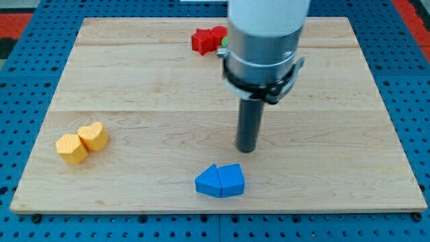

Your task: Move the yellow heart towards the group of red and green blocks

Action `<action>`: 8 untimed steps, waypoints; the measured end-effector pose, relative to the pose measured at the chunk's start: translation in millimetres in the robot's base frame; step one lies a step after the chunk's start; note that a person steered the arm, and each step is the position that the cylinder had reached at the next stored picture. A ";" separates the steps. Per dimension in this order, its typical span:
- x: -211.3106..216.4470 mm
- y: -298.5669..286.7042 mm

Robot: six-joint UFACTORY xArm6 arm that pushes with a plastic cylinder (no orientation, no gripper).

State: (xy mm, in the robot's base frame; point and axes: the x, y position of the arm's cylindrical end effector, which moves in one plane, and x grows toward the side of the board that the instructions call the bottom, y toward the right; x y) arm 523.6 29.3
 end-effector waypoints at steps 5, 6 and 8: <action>11.0 -238.4; -9.8 -235.9; -83.1 -212.7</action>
State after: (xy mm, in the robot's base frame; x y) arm 440.6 -183.4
